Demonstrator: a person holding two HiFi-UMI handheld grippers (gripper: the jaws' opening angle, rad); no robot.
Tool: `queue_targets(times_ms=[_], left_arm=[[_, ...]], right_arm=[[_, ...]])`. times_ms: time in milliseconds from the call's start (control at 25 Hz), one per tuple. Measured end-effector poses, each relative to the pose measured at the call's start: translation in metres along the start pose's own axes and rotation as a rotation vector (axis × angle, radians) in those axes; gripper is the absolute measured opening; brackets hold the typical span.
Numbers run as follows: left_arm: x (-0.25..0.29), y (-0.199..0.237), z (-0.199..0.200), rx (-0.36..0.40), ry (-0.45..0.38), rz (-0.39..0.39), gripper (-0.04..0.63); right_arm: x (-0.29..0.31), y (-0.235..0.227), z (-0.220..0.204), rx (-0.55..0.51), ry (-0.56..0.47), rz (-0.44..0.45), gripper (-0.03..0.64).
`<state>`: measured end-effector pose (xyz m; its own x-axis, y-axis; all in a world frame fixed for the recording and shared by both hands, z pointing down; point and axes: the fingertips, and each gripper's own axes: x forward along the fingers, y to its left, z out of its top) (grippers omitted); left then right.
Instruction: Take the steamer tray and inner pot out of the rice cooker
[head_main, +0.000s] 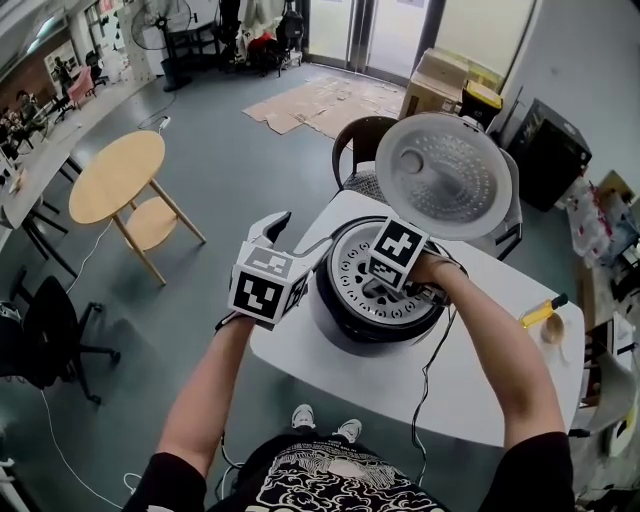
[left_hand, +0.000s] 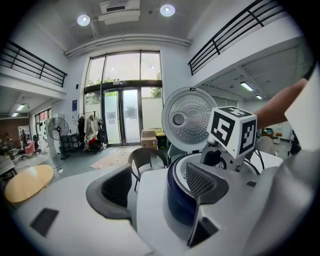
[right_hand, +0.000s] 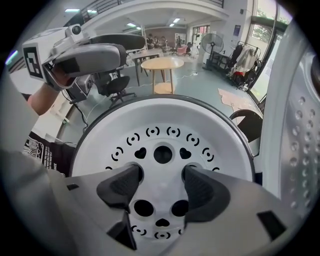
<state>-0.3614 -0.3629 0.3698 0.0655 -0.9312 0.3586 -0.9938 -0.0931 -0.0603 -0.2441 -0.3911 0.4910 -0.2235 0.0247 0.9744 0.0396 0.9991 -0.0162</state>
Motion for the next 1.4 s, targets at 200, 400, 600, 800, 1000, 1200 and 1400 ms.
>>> queue_targets(times_ms=[200,400,600,800,1000,1200,1400], left_arm=[[-0.006,-0.001,0.006,-0.001,-0.013,-0.002,0.350],[-0.016,-0.002,0.011,-0.001,-0.030,-0.011,0.350],[-0.021,-0.013,0.024,0.014,-0.050,-0.029,0.350],[-0.021,-0.040,0.046,0.039,-0.082,-0.078,0.350],[-0.022,-0.066,0.063,0.055,-0.123,-0.149,0.350],[-0.012,-0.118,0.081,0.095,-0.149,-0.260,0.350],[-0.005,-0.176,0.077,0.126,-0.158,-0.354,0.350]], right_arm=[[-0.012,0.003,-0.002,-0.066,0.043,-0.038,0.290],[-0.035,0.006,0.002,-0.062,0.047,-0.075,0.287],[-0.067,0.009,-0.006,-0.068,0.054,-0.116,0.287],[-0.103,0.011,-0.027,-0.031,0.050,-0.161,0.287],[-0.131,0.013,-0.051,0.052,0.026,-0.218,0.287],[-0.158,0.018,-0.104,0.182,0.022,-0.262,0.287],[-0.165,0.030,-0.158,0.277,0.020,-0.287,0.287]])
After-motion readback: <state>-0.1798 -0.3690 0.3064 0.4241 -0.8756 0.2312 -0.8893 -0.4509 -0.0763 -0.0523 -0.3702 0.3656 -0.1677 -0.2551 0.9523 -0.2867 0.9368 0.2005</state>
